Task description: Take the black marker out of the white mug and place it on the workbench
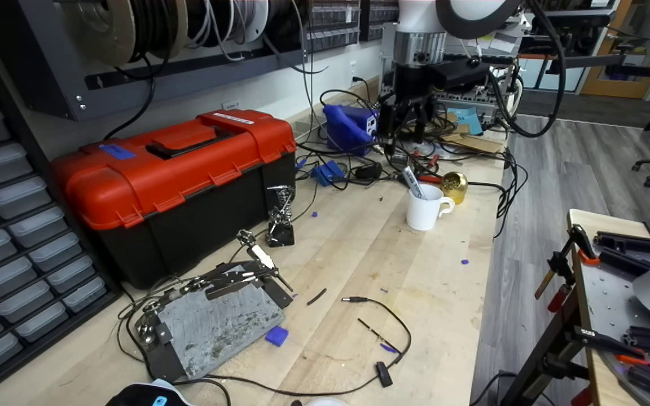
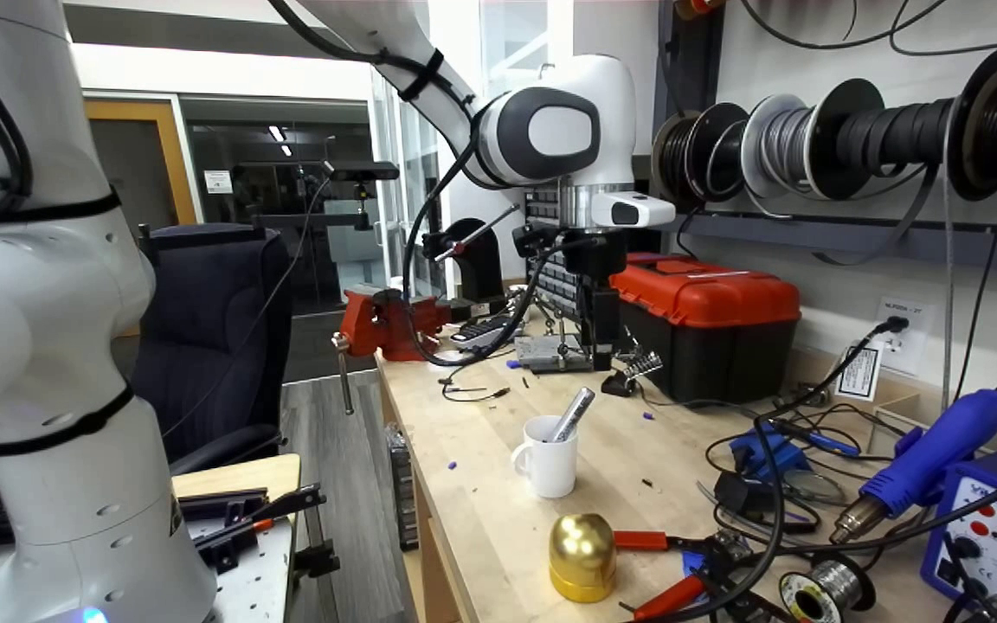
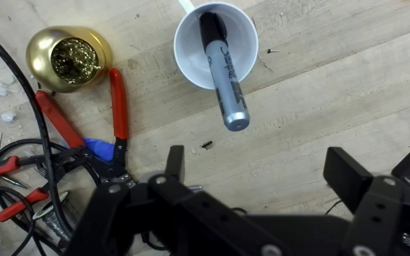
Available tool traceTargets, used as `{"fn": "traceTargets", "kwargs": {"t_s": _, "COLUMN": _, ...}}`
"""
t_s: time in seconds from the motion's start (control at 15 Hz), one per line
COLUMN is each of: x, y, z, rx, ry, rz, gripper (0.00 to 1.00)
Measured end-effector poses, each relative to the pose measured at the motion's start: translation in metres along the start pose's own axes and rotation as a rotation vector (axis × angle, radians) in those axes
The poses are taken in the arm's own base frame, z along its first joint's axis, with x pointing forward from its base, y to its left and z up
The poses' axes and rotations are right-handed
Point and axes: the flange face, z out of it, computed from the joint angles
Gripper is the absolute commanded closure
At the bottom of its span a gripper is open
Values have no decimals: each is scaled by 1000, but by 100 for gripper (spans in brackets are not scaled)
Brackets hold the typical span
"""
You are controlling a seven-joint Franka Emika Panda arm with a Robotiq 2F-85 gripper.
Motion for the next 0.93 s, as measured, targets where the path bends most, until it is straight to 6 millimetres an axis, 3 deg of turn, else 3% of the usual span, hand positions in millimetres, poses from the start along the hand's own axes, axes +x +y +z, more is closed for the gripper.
{"fn": "traceTargets", "kwargs": {"t_s": 0.53, "x": 9, "y": -1, "z": 33, "rx": -19, "ry": -55, "rz": 4, "gripper": 0}}
{"fn": "traceTargets", "kwargs": {"t_s": 0.93, "x": 9, "y": 5, "z": 43, "rx": -28, "ry": -76, "rz": 12, "gripper": 0}}
